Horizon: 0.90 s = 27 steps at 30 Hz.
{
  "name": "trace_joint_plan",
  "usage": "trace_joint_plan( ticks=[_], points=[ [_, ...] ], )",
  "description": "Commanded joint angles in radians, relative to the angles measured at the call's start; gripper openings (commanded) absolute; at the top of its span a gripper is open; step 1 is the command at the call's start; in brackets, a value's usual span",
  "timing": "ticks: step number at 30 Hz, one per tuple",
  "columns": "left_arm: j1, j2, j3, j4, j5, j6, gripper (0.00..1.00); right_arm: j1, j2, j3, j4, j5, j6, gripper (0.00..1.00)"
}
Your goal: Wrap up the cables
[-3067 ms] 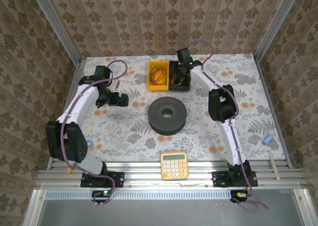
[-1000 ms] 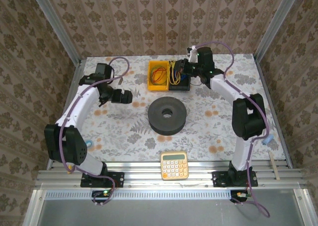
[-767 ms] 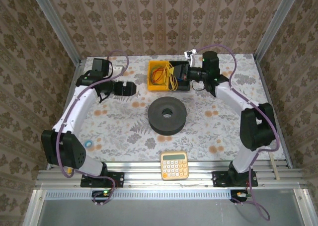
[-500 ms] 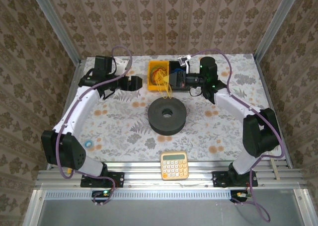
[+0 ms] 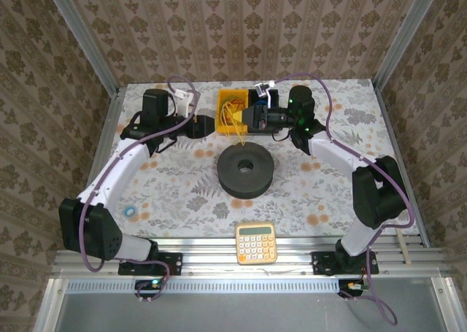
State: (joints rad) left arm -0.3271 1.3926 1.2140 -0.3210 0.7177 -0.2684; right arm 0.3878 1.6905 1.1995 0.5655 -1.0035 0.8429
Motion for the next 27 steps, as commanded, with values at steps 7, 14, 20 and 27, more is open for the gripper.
trace_joint_plan(
  ticks=[7,14,20,27],
  points=[
    [-0.021,-0.031,-0.036,0.087,0.044,-0.038,0.50,0.023,0.018,0.003,0.083,-0.023,0.035,0.00],
    [-0.025,-0.022,-0.043,0.095,0.037,-0.047,0.45,0.039,0.011,0.003,0.115,-0.030,0.055,0.00],
    [-0.027,-0.014,-0.043,0.101,0.035,-0.051,0.44,0.046,0.013,-0.008,0.184,-0.032,0.100,0.00],
    [-0.027,-0.014,-0.056,0.114,0.032,-0.055,0.45,0.049,0.011,-0.009,0.238,-0.039,0.141,0.00]
  ],
)
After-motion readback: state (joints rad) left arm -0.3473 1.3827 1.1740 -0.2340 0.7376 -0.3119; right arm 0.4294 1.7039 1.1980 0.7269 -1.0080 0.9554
